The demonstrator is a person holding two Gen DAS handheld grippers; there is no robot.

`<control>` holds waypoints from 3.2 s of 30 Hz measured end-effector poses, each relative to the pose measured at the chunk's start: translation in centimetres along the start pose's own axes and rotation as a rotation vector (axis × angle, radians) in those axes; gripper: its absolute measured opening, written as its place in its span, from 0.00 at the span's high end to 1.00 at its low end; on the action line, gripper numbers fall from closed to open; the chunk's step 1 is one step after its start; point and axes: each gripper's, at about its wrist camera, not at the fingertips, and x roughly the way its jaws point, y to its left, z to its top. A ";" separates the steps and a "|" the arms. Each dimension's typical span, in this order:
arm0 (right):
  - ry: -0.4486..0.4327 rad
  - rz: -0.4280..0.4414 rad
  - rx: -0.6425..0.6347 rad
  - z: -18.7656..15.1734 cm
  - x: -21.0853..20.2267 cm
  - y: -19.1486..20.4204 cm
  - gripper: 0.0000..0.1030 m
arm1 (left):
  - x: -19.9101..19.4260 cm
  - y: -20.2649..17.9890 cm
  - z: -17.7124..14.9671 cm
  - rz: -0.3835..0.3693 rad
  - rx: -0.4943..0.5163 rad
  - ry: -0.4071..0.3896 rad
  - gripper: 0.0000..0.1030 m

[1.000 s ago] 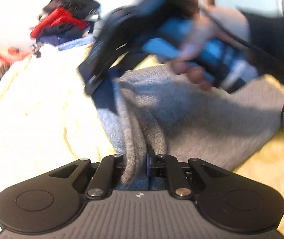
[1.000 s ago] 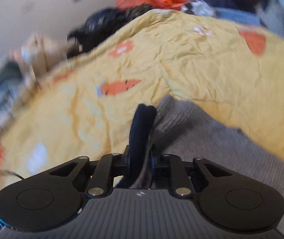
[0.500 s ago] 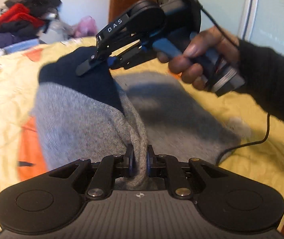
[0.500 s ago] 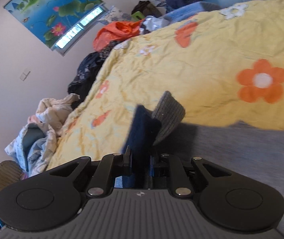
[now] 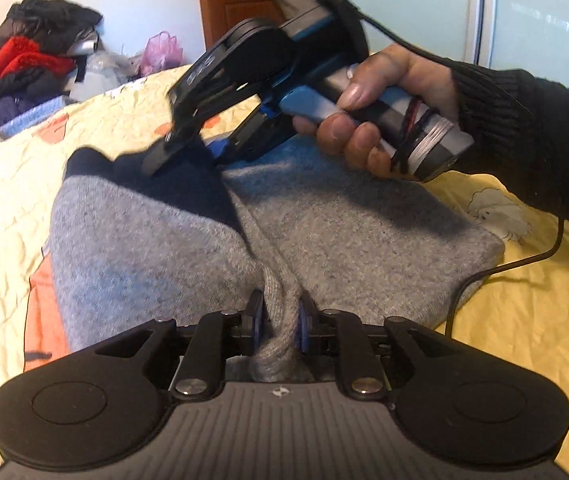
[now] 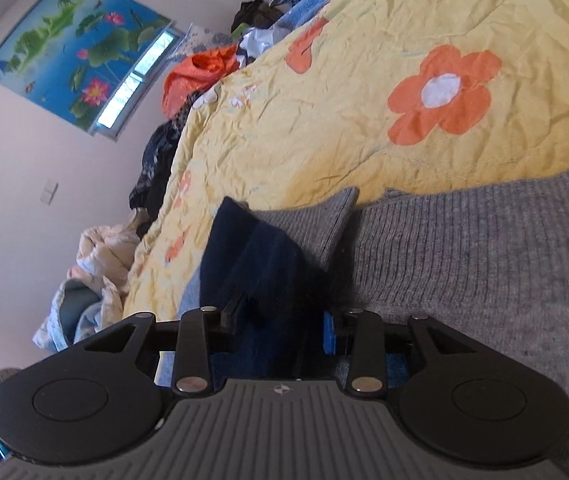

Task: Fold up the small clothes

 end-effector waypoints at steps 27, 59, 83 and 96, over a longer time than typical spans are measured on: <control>-0.166 -0.116 -0.054 1.3 -13.1 -5.2 0.88 | 1.1 -5.7 4.6 -0.289 0.000 0.010 0.91; -0.103 -0.030 0.064 -2.2 -11.9 -5.4 0.27 | -3.2 -2.2 2.0 -0.251 0.064 -0.080 0.81; -0.089 0.026 0.050 -1.3 -10.8 -3.0 0.19 | -1.7 -3.0 2.6 -0.233 -0.080 -0.119 0.91; -0.084 -0.118 -0.136 -0.7 -9.0 -0.2 0.86 | -3.0 -6.1 3.6 -0.294 -0.013 -0.162 0.92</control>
